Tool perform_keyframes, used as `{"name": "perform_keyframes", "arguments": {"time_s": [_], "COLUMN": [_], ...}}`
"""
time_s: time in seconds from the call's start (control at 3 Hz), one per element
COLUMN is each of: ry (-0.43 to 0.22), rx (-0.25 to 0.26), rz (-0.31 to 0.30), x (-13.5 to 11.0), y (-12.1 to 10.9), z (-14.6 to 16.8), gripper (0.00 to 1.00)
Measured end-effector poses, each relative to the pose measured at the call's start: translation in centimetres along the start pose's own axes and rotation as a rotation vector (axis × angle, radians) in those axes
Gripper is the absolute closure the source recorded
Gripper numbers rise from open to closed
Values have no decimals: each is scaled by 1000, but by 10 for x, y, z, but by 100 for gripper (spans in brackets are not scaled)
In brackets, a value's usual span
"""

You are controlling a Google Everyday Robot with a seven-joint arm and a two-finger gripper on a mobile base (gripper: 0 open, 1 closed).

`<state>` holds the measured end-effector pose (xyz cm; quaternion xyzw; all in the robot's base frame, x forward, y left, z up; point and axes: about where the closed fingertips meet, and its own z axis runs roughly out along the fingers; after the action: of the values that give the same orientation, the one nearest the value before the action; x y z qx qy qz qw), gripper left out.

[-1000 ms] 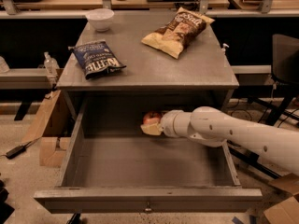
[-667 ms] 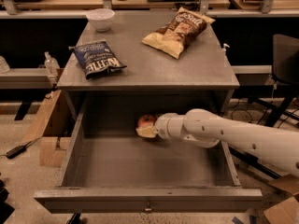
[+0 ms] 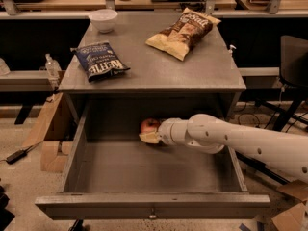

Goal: Place apple into top drawer

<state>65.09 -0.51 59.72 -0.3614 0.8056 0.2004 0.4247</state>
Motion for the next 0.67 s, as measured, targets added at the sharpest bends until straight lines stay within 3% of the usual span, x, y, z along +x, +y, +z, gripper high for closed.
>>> {"name": "perform_keyframes", "arguments": {"time_s": [0.33,0.67], "ry": [0,0], "rx": [-4,-6], "rz": [-1,-1], "x": [0,-1], "y": [2,3], "z": [2,2], "gripper": [53,30]}}
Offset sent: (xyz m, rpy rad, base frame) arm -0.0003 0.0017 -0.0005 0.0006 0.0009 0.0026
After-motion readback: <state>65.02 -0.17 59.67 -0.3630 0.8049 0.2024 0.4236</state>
